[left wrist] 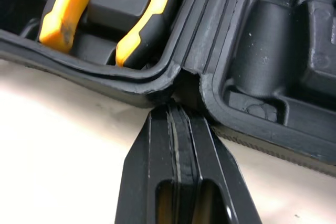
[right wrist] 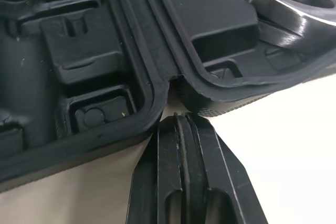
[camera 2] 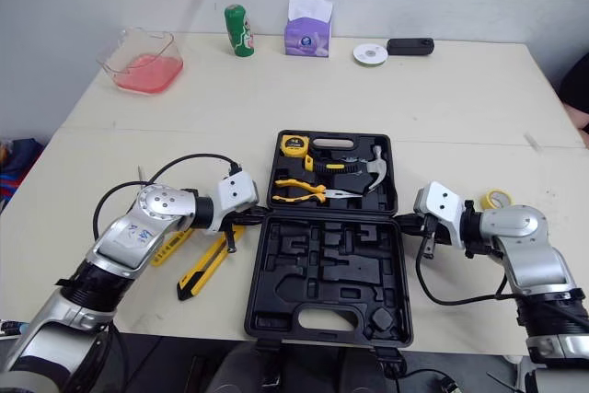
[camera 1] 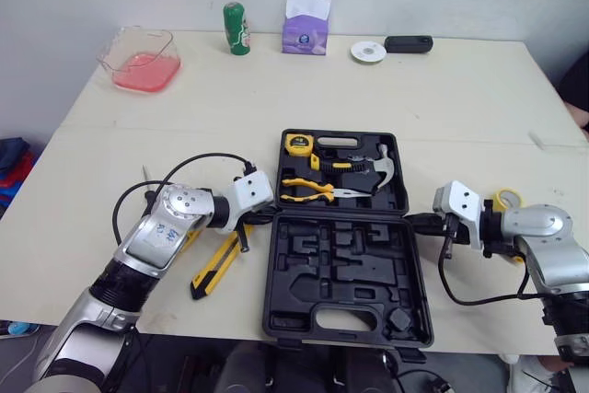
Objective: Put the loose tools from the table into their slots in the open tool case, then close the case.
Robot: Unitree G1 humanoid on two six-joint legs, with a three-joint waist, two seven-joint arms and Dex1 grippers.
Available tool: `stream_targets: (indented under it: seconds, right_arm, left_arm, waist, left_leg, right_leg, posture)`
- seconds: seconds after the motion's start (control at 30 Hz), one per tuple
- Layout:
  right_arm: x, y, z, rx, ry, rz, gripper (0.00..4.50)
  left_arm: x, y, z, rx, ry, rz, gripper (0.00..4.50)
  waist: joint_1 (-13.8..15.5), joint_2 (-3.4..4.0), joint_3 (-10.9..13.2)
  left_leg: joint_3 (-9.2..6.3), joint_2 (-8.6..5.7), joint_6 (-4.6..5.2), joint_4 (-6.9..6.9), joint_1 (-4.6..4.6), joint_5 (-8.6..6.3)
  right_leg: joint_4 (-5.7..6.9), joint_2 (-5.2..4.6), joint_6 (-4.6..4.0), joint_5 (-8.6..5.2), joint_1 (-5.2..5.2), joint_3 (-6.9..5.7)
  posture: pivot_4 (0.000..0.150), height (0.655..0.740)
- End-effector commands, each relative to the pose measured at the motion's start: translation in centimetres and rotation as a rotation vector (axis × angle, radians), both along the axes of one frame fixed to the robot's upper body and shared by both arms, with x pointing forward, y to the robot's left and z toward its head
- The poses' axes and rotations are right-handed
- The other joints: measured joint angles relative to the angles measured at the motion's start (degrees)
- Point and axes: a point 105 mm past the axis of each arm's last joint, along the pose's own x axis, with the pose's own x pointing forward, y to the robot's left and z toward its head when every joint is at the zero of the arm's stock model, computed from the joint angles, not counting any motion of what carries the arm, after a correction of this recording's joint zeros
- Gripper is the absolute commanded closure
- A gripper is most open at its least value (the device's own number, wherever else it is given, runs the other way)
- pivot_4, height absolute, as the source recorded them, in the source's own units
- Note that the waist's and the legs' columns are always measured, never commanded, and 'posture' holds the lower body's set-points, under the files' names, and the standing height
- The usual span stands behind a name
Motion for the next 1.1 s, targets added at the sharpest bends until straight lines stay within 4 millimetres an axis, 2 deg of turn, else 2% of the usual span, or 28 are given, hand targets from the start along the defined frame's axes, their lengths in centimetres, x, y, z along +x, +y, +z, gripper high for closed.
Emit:
stream_targets:
  seconds: [0.03,0.27,0.4,0.57,0.73,0.77,0.8,0.83,0.87,0.93,0.97,1.0,1.07,1.1]
  right_arm:
    - [0.0,0.3,1.6,0.011,-0.078,0.016,4.5]
    - [0.8,0.4,2.0,0.02,-0.12,0.013,4.5]
    - [0.7,0.3,2.0,0.011,-0.102,0.031,4.5]
    - [1.2,-2.3,3.4,-0.027,-0.138,-0.038,4.5]
    - [0.3,-4.0,6.2,0.023,-0.222,-0.032,4.5]
    - [0.0,-4.5,6.7,0.035,-0.223,-0.048,4.5]
    - [-0.4,-5.5,7.2,0.024,-0.237,-0.066,4.5]
    - [-0.7,-6.4,7.7,0.015,-0.253,-0.091,3.86]
    - [-1.1,-7.1,7.9,0.01,-0.263,-0.109,3.7]
    - [-1.8,-8.3,8.1,-0.001,-0.275,-0.152,2.66]
    - [-2.2,-9.2,8.2,-0.022,-0.292,-0.178,2.33]
    - [-2.9,-10.6,8.0,-0.054,-0.293,-0.219,1.71]
    - [-4.0,-12.7,7.6,-0.104,-0.285,-0.276,0.76]
    - [-4.4,-13.3,7.4,-0.118,-0.282,-0.289,0.3]
  left_arm:
    - [-0.6,-0.5,0.9,-0.014,-0.017,-0.048,4.44]
    - [-1.9,-0.5,0.7,-0.018,-0.005,-0.067,4.44]
    - [-1.3,1.0,1.4,0.023,-0.064,-0.01,4.44]
    - [-1.9,3.3,3.8,0.021,-0.088,0.003,4.44]
    - [-3.6,5.9,6.4,-0.074,-0.052,0.018,4.44]
    - [-4.0,6.5,6.8,-0.088,-0.08,0.016,3.85]
    - [-4.2,8.0,7.3,-0.116,-0.105,0.048,3.59]
    - [-4.4,9.6,7.4,-0.128,-0.133,0.088,3.24]
    - [-4.7,10.9,7.4,-0.138,-0.15,0.125,2.87]
    - [-5.3,13.7,7.4,-0.172,-0.179,0.198,1.87]
    - [-5.8,15.7,7.3,-0.19,-0.195,0.266,1.54]
    - [-6.3,18.2,7.2,-0.188,-0.212,0.352,1.01]
    - [-7.5,21.4,7.0,-0.169,-0.239,0.465,0.1]
    - [-7.8,22.2,7.0,-0.162,-0.249,0.487,0.0]
  waist:
    - [0.0,0.0,0.0]
    - [-0.4,0.0,0.0]
    - [-0.7,0.0,0.0]
    - [-1.3,-0.01,0.0]
    - [-1.4,0.0,0.0]
    - [-1.4,0.0,0.0]
    - [-1.4,0.0,0.0]
    - [-1.4,0.0,0.0]
    - [-1.5,0.01,0.0]
    - [-1.5,0.0,0.0]
    - [-1.5,0.01,0.0]
    - [-1.6,0.01,0.0]
    - [-1.6,0.01,0.0]
    - [-1.6,0.01,0.0]
  left_leg:
    - [0.0,0.01,0.0,0.02,0.0,0.0]
    - [0.03,0.03,0.02,0.01,-0.01,-0.06]
    - [0.03,0.07,0.02,0.06,0.0,-0.06]
    - [0.04,0.14,0.0,0.04,0.0,-0.08]
    - [0.04,0.15,0.02,0.04,-0.01,-0.1]
    - [0.04,0.17,0.02,0.04,-0.01,-0.1]
    - [0.04,0.18,0.02,0.04,0.0,-0.11]
    - [0.04,0.18,0.01,0.04,0.0,-0.11]
    - [0.06,0.18,0.0,0.03,0.0,-0.12]
    - [0.1,0.24,-0.02,0.02,0.02,-0.14]
    - [0.12,0.25,-0.02,0.03,0.06,-0.15]
    - [0.15,0.26,-0.02,0.03,0.07,-0.16]
    - [0.21,0.29,-0.01,0.02,0.11,-0.25]
    - [0.23,0.29,0.01,0.01,0.12,-0.3]
  right_leg:
    - [0.0,0.0,0.0,0.0,0.0,0.0]
    - [-0.02,0.01,0.0,0.0,-0.01,0.02]
    - [0.0,0.03,0.0,0.0,-0.01,0.03]
    - [-0.01,0.07,0.0,0.0,-0.01,0.03]
    - [-0.04,0.06,0.0,0.0,-0.01,0.03]
    - [-0.04,0.06,0.0,0.0,-0.01,0.03]
    - [-0.04,0.06,0.0,0.0,-0.01,0.04]
    - [-0.04,0.06,0.0,0.0,0.0,0.04]
    - [-0.05,0.06,0.0,0.0,-0.01,0.05]
    - [-0.08,0.07,-0.02,-0.01,-0.01,0.02]
    - [-0.11,0.07,-0.03,-0.01,-0.01,0.03]
    - [-0.26,0.07,-0.03,-0.01,-0.01,0.03]
    - [-0.27,0.04,-0.05,-0.02,-0.02,0.05]
    - [-0.31,0.04,-0.05,-0.02,-0.02,0.05]
  posture:
    - [0.15,0.74]
    - [0.15,0.74]
    - [0.15,0.74]
    - [0.15,0.74]
    - [0.15,0.74]
    - [0.15,0.74]
    - [0.15,0.74]
    - [0.15,0.74]
    - [0.15,0.74]
    - [0.15,0.74]
    - [0.15,0.74]
    - [0.15,0.74]
    - [0.15,0.74]
    - [0.15,0.74]
